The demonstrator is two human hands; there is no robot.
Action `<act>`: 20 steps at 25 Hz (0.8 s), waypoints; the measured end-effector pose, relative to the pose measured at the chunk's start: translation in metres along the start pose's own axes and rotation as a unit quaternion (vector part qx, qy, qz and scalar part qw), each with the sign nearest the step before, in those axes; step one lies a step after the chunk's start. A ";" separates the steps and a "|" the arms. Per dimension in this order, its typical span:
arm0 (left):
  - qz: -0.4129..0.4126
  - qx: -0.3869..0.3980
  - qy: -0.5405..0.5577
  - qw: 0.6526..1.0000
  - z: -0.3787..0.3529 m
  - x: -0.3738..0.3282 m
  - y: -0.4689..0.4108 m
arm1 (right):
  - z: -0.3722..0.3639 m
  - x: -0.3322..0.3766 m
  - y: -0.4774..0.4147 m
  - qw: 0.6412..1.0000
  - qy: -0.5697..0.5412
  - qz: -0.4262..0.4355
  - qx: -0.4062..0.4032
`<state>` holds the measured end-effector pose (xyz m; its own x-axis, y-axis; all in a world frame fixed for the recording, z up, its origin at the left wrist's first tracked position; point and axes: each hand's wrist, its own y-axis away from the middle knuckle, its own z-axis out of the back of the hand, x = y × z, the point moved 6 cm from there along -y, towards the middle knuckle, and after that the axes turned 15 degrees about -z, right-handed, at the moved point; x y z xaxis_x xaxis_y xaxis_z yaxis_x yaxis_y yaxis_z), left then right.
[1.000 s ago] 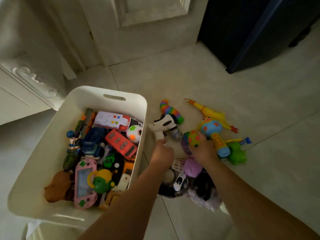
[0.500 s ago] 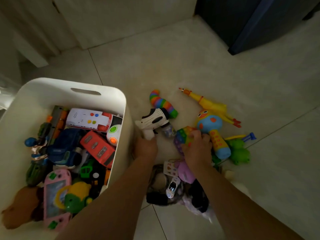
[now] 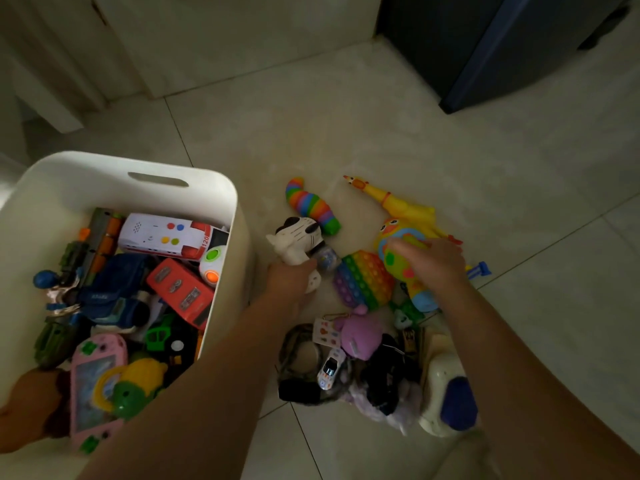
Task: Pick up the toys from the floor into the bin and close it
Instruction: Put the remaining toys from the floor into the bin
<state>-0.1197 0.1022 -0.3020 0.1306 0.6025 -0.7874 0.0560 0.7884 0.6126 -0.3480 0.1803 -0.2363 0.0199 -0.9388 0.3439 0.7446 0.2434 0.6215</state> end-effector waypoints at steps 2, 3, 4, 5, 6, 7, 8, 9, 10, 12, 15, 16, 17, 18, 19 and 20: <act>-0.001 0.017 0.024 1.000 -0.005 -0.009 0.013 | -0.016 -0.017 -0.007 0.998 0.050 -0.029 0.022; -0.005 0.030 0.033 0.999 -0.006 -0.014 0.020 | -0.025 -0.024 -0.008 0.994 0.108 -0.027 0.024; -0.014 0.041 0.031 0.999 -0.006 -0.017 0.025 | -0.035 -0.028 -0.006 0.982 0.190 -0.011 0.017; -0.024 0.057 0.020 0.998 -0.006 -0.021 0.032 | -0.042 -0.031 -0.003 0.964 0.267 0.004 0.006; -0.034 0.071 0.009 0.997 -0.006 -0.024 0.039 | -0.043 -0.031 0.003 0.952 0.306 0.016 -0.007; -0.041 0.082 0.004 0.996 -0.005 -0.029 0.046 | -0.044 -0.032 0.005 0.945 0.325 0.019 -0.016; -0.049 0.089 -0.004 0.995 -0.004 -0.033 0.053 | -0.043 -0.033 0.005 0.943 0.332 0.021 -0.025; -0.062 0.091 -0.018 0.994 -0.001 -0.041 0.061 | -0.044 -0.034 0.005 0.938 0.346 0.026 -0.025; -0.079 0.094 -0.037 0.992 0.004 -0.049 0.069 | -0.047 -0.035 0.004 0.935 0.354 0.026 -0.013; -0.127 0.097 -0.073 0.984 0.016 -0.071 0.089 | -0.060 -0.042 -0.005 0.945 0.323 0.017 0.042; -0.200 0.113 -0.076 0.970 0.046 -0.102 0.112 | -0.073 -0.057 -0.026 0.978 0.182 -0.021 0.099; -0.219 0.123 -0.064 0.966 0.057 -0.112 0.122 | -0.073 -0.059 -0.019 0.985 0.133 -0.030 0.104; -0.232 0.129 -0.049 0.963 0.071 -0.119 0.128 | -0.072 -0.059 -0.002 0.987 0.108 -0.036 0.109; -0.236 0.123 -0.029 0.963 0.087 -0.124 0.132 | -0.069 -0.054 0.014 0.990 0.078 -0.028 0.111; -0.240 0.117 -0.001 0.964 0.101 -0.129 0.136 | -0.064 -0.045 0.025 0.992 0.065 -0.014 0.103; -0.247 0.112 0.022 0.962 0.110 -0.137 0.138 | -0.057 -0.035 0.033 0.993 0.044 -0.003 0.114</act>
<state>-0.0211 0.1149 -0.1022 -0.0078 0.1693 -0.9855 0.3131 0.9364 0.1584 -0.2858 0.2075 -0.2678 0.0822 -0.9557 0.2826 0.5752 0.2771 0.7697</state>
